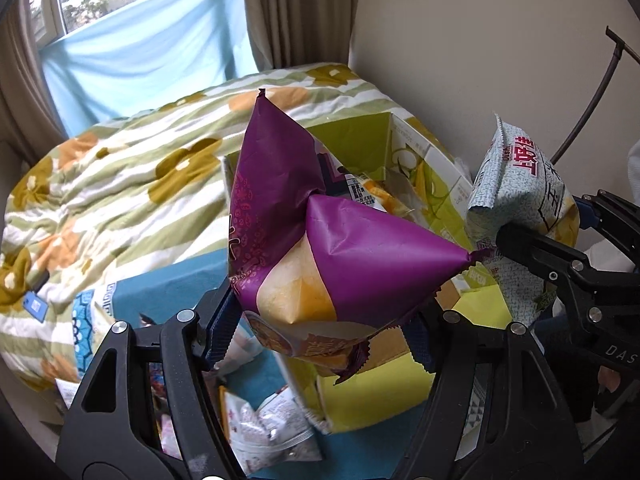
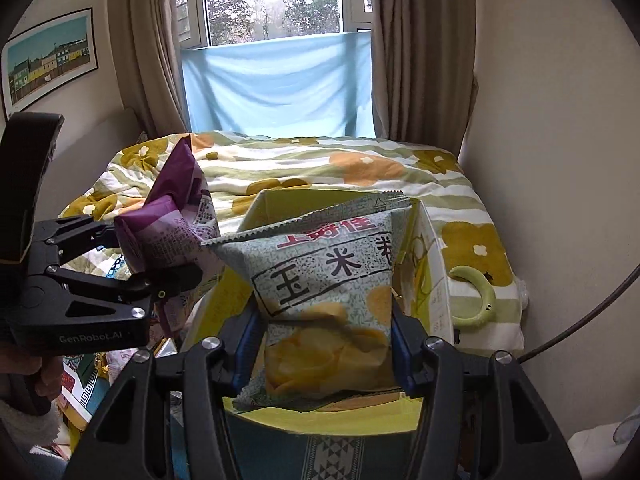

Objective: Organize snacks
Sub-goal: 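Carry purple bag with left tool while right tool carries grey bag to box, then release purple bag into box with left tool while right tool drops grey bag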

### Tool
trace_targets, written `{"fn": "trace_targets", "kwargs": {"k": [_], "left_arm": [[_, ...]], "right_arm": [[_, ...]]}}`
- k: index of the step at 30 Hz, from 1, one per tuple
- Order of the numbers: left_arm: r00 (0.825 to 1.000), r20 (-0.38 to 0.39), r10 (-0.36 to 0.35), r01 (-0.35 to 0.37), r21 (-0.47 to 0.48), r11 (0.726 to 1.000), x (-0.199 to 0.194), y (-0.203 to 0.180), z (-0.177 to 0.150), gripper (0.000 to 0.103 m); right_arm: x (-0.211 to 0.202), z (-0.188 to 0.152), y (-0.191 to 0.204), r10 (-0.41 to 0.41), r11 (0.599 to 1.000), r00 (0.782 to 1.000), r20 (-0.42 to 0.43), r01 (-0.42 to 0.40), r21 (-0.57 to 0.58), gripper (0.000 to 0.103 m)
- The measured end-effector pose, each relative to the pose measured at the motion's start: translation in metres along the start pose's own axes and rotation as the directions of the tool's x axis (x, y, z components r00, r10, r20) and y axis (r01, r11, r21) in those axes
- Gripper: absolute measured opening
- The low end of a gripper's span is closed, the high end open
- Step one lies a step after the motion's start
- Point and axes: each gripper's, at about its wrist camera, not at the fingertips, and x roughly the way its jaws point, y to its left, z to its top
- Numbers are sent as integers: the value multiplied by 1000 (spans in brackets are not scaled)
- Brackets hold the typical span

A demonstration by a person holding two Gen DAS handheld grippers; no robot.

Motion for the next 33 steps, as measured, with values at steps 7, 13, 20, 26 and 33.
{"fn": "trace_targets", "kwargs": {"k": [7, 13, 20, 26, 33], "left_arm": [[997, -71, 20, -24, -57, 998, 37, -31, 8, 88], [995, -78, 62, -71, -107, 992, 27, -31, -12, 100], [989, -60, 132, -139, -138, 981, -5, -17, -41, 100], [987, -49, 151, -157, -180, 971, -19, 1, -46, 100], [983, -59, 176, -185, -201, 962, -23, 17, -51, 100]], "right_arm": [[17, 0, -39, 71, 997, 996, -47, -70, 27, 51], [24, 1, -54, 123, 992, 989, -77, -120, 49, 51], [32, 0, -63, 160, 984, 983, -90, -151, 94, 51], [31, 12, -44, 216, 976, 972, -92, -213, 50, 51], [58, 24, -13, 268, 963, 954, -137, -269, 8, 52]]}}
